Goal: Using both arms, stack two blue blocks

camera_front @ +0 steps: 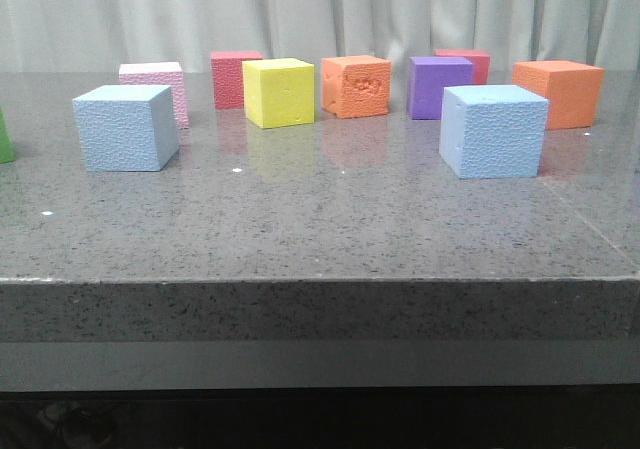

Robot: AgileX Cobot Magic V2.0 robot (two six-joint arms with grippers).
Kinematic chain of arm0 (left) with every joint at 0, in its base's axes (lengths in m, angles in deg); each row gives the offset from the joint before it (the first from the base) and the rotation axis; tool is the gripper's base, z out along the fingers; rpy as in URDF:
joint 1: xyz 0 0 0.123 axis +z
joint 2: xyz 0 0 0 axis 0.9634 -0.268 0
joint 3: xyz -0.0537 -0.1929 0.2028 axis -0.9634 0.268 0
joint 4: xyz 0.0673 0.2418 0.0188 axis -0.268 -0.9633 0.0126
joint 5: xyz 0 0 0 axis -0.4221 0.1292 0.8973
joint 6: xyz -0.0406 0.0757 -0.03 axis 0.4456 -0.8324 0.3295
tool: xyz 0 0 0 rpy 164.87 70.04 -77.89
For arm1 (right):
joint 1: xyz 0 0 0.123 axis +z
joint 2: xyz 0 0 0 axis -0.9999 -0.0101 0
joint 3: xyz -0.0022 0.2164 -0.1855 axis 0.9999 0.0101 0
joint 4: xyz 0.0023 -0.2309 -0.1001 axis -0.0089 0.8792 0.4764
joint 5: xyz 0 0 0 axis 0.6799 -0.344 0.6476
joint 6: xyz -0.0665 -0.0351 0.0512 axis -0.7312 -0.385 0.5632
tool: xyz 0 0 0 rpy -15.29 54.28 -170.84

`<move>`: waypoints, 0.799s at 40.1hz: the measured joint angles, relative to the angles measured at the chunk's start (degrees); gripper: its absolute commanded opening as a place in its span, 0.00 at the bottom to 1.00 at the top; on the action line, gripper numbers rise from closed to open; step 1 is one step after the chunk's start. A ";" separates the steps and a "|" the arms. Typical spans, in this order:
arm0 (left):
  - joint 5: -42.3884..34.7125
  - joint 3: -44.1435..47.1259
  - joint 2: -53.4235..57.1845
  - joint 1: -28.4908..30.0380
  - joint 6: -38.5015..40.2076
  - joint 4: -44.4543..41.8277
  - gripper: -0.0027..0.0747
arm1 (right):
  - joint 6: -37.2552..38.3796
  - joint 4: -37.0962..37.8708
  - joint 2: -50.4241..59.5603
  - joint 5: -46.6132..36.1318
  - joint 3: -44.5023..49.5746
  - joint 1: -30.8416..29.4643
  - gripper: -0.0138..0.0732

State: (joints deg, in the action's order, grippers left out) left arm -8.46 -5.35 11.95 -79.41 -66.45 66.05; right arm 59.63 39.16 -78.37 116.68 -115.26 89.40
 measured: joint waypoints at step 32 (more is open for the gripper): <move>0.11 0.00 -1.25 0.00 0.00 1.28 0.67 | -2.00 0.00 -11.92 8.74 -9.20 13.42 0.89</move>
State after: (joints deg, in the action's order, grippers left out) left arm -8.34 -5.35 10.71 -79.41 -66.45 67.33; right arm 57.63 39.16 -90.29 125.43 -124.46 102.82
